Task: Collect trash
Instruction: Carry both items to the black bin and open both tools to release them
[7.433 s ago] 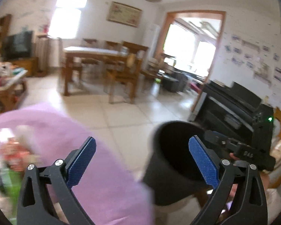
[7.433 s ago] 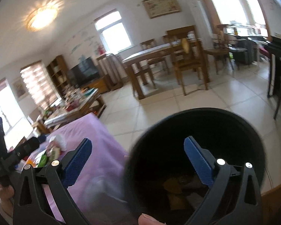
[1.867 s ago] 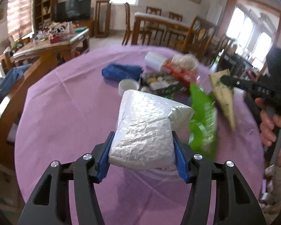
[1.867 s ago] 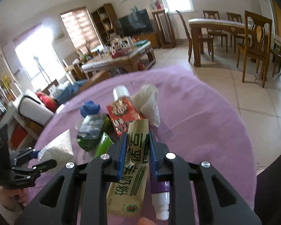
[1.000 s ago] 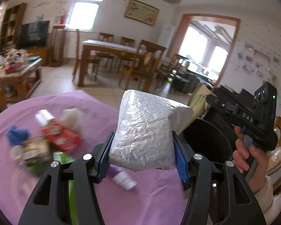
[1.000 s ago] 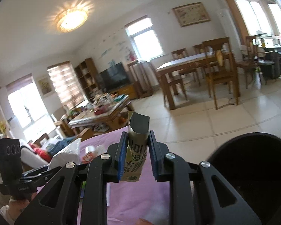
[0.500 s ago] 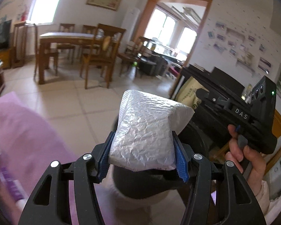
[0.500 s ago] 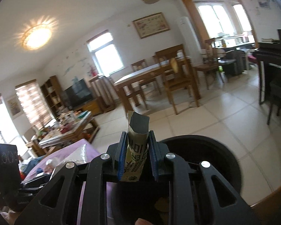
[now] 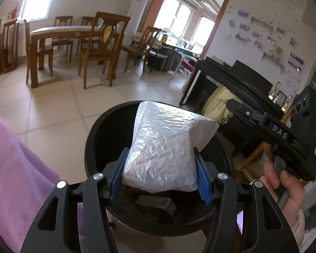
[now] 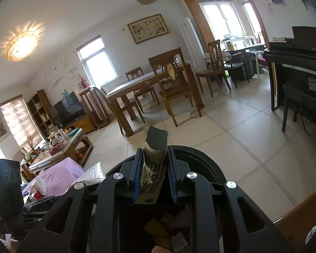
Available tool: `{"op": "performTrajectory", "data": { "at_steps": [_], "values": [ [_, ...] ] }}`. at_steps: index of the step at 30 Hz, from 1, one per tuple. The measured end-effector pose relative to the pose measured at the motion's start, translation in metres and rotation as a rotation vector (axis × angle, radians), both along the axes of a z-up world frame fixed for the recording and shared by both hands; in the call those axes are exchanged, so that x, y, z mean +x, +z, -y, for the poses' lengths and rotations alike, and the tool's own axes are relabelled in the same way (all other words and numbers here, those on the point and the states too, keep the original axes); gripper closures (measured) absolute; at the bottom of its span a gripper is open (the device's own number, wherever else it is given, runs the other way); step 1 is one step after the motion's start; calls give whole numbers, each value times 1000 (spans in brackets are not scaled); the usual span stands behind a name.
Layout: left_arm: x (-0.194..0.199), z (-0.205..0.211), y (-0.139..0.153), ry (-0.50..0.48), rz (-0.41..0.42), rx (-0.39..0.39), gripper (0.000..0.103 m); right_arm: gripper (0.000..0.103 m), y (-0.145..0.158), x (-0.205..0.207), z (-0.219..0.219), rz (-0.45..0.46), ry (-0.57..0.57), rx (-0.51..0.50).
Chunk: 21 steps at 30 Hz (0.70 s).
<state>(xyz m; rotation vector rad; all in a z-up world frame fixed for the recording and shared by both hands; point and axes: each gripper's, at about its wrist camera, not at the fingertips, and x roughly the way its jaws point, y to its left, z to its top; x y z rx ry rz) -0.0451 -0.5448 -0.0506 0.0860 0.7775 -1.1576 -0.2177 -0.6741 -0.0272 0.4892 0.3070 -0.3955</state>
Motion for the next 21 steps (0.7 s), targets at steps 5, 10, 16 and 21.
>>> {"op": "performTrajectory", "data": {
  "at_steps": [5,10,16,21],
  "values": [
    [-2,7,-9,-5,-1,21,46,80,-5,0,1,-9,-6,17],
    [-6,14,-12,-15,1,40,44,80,-9,-1,5,-17,-8,32],
    [-16,18,-9,-13,44,57,21,60,-11,-2,13,-13,12,77],
    [-23,7,0,-7,94,47,11,14,-8,-8,11,26,27,98]
  ]
}}
